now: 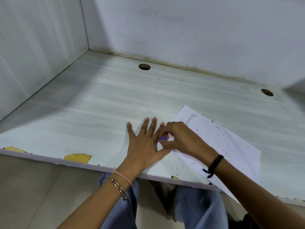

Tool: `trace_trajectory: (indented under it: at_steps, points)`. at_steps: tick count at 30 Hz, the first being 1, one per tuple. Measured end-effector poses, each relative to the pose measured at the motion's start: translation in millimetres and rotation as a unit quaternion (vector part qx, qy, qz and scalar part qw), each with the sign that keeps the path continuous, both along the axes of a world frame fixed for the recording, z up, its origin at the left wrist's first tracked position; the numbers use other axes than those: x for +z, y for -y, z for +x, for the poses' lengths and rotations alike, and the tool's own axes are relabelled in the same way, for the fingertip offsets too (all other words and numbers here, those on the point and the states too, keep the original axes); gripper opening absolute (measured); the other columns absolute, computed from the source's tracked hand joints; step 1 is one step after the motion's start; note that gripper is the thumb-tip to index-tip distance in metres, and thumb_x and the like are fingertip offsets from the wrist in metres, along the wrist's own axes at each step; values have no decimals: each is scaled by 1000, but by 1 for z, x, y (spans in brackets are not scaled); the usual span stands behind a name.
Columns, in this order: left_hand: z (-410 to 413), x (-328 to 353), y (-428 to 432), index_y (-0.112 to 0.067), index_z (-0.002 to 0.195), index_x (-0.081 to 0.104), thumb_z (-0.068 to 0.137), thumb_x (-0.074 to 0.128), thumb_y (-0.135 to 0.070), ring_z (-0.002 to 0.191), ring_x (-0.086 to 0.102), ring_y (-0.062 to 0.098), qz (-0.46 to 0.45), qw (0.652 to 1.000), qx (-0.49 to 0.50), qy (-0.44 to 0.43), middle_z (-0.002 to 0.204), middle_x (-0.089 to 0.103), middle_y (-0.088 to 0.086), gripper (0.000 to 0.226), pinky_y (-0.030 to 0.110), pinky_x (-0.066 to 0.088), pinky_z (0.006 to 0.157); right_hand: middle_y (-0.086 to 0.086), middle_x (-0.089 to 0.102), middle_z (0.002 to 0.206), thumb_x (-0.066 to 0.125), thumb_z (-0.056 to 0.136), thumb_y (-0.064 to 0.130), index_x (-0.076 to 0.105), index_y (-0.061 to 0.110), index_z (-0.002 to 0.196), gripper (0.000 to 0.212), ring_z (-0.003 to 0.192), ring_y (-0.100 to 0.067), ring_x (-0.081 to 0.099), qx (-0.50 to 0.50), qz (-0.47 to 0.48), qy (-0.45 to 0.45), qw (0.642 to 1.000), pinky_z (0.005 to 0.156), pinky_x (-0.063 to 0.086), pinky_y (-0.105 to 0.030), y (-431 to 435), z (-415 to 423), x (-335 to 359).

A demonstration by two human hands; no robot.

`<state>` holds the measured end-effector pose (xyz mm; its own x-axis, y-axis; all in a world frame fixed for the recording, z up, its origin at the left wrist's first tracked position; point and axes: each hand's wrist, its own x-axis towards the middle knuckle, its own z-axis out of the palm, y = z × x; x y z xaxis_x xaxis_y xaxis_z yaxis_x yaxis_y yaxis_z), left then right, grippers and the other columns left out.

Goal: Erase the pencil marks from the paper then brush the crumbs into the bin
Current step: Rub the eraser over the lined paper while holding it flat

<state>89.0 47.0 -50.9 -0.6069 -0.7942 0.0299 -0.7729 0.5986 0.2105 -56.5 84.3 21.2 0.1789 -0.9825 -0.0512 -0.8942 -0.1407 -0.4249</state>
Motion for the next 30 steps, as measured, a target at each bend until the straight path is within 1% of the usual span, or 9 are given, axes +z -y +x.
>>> trace_trajectory:
  at_steps: [4,5,9,11,16,21,24,26,30]
  points:
    - [0,2,-1,-39,153,-9,83,6,-82,147,-21,16,2,1000,9,-4,161,-18,-6,84,68,-14,109,-10,67,74,65,76,6,69,7,75,5,64,-19,55,-163,-56,33,984,61,42,-25,24,-44,0]
    - [0,2,-1,-38,153,-9,83,7,-82,147,-21,16,2,1000,9,-5,161,-18,-6,84,68,-14,109,-11,67,74,65,77,6,70,6,75,5,62,-19,53,-191,-51,46,979,59,41,-25,27,-52,0]
    - [-1,2,-1,-37,152,-12,76,-5,-83,146,-23,16,1,1000,7,-1,160,-20,-6,89,69,-13,108,-4,62,72,63,80,7,69,7,81,6,63,-14,52,-187,-41,44,980,57,40,-19,25,-51,-8]
    - [-1,2,-2,-36,152,-12,73,-8,-84,146,-24,16,6,1000,7,4,160,-21,-5,92,69,-13,108,-8,64,72,64,81,11,68,13,80,4,60,-13,52,-206,-45,84,974,58,43,-21,21,-53,-12]
    - [-11,6,9,-35,154,-6,80,10,-86,147,-19,11,17,1000,9,-22,162,-13,-6,91,70,-15,107,-9,66,75,64,83,15,67,18,81,5,59,-11,48,-204,-49,111,971,57,42,-22,14,-54,-20]
    - [-24,2,23,-46,151,-8,77,12,-88,148,-17,16,4,999,-13,-29,163,-11,-2,87,69,-16,106,0,66,74,69,80,13,67,18,84,7,59,-5,53,-220,-46,143,964,59,44,-13,13,-47,-17]
    - [-23,-2,25,-48,148,-14,71,0,-89,148,-19,20,-12,1000,-21,-5,162,-15,-1,88,71,-14,105,4,67,72,68,78,12,69,18,78,6,61,-4,56,-147,0,137,980,62,49,-20,5,-26,-15]
    - [-23,-3,26,-48,148,-15,69,-2,-89,147,-20,21,-13,1000,-22,2,162,-17,-1,90,72,-14,105,1,67,73,67,78,10,69,15,77,5,62,-7,57,-116,-12,105,988,61,48,-20,8,-24,-13]
    - [-24,-3,25,-50,149,-8,72,5,-90,147,-21,17,9,1000,-11,-28,161,-16,-4,87,69,-17,105,-5,68,73,67,78,9,70,9,77,3,62,-13,58,-197,-56,64,977,62,48,-25,31,-43,-4]
